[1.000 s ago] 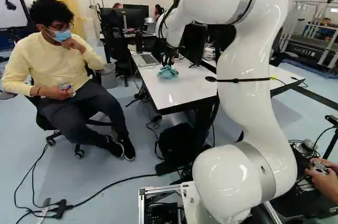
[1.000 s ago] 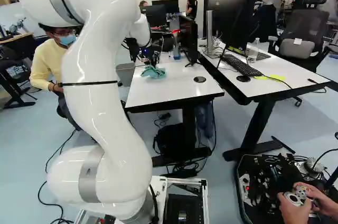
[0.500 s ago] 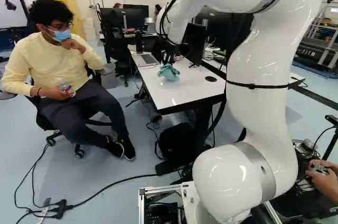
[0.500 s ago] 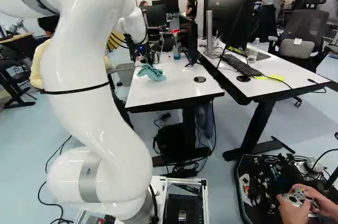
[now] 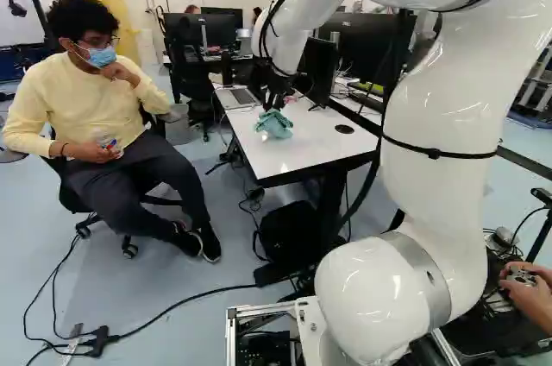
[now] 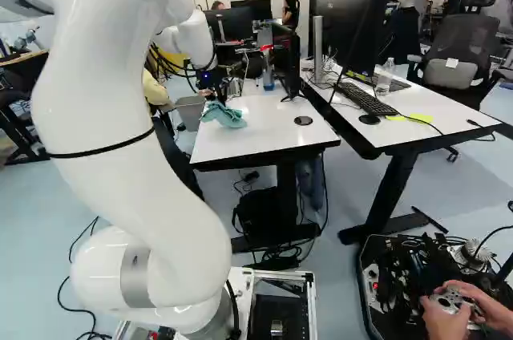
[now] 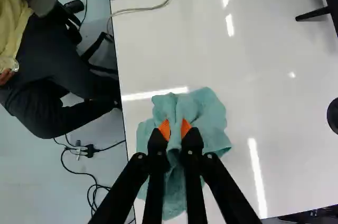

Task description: Clean the table with the green towel

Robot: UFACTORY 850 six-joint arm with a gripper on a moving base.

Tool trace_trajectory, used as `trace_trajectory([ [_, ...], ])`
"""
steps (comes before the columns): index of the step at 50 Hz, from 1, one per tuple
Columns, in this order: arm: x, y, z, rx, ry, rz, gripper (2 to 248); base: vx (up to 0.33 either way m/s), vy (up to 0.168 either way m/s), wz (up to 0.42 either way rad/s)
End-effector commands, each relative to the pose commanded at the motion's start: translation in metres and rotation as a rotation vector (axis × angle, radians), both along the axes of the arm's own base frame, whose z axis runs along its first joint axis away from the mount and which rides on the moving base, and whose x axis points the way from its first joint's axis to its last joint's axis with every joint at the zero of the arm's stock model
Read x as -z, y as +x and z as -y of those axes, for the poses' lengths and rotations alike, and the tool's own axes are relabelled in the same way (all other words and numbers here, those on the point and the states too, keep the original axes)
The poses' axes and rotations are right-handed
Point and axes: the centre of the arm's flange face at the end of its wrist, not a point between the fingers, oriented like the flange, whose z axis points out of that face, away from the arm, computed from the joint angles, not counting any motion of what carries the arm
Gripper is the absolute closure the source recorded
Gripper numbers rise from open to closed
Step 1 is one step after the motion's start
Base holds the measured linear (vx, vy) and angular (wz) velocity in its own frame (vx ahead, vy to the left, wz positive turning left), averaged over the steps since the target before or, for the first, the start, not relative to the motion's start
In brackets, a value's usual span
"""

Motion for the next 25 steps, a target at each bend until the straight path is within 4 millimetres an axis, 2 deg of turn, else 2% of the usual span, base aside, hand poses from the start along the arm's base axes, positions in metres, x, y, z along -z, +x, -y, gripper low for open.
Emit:
trace_trajectory([
  [25, -0.005, -0.040, -0.012, -0.028, 0.011, 0.105, 209, 0.000, 0.000, 0.000],
])
